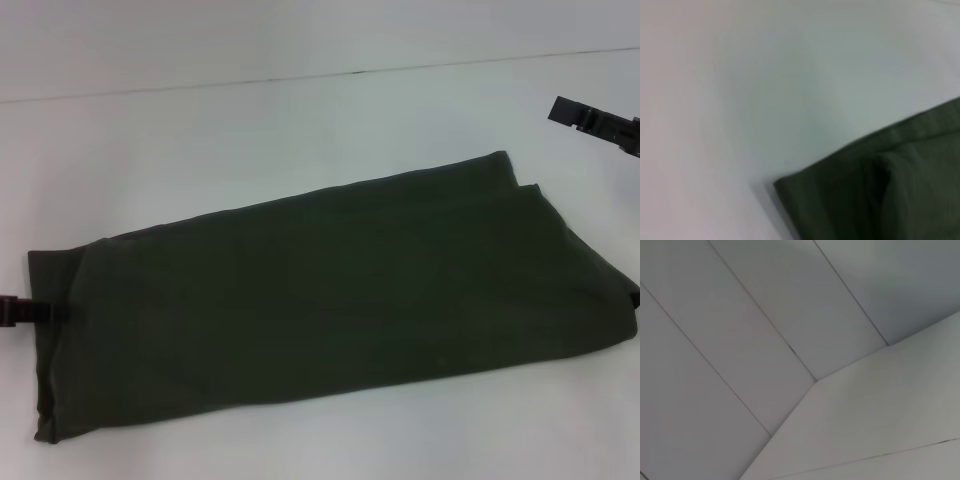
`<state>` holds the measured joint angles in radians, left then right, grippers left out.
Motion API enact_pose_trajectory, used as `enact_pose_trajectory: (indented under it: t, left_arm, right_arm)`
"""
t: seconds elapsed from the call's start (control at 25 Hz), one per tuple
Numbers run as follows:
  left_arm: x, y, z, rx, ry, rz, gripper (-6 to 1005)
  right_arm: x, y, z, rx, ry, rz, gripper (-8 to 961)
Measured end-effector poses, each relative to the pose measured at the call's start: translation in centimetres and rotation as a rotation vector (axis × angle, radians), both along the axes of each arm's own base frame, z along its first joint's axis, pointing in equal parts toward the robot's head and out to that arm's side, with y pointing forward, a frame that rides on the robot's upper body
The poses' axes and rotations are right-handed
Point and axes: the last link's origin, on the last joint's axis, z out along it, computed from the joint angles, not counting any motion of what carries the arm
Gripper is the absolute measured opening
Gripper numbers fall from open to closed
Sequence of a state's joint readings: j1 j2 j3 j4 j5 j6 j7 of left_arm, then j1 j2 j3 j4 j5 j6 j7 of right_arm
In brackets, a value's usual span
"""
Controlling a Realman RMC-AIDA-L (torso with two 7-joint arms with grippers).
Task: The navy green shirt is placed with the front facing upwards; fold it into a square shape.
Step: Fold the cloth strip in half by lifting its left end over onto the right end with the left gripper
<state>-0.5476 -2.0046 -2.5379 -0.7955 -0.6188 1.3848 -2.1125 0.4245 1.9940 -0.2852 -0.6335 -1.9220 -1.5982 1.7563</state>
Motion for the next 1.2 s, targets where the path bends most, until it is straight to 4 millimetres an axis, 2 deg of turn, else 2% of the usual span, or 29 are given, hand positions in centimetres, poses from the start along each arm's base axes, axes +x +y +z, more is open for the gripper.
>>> enact_pose_trajectory:
  t: [0.52, 1.2]
  left_arm:
    - [0.1, 0.0, -0.6, -0.033, -0.007, -0.002, 652]
    - [1.4, 0.1, -1.8, -0.078, -0.025, -0.034, 645]
  right_arm:
    - [-0.1, 0.1, 0.0, 0.000, 0.000, 0.002, 907]
    - [0.1, 0.0, 0.1, 0.005, 0.001, -0.003, 907]
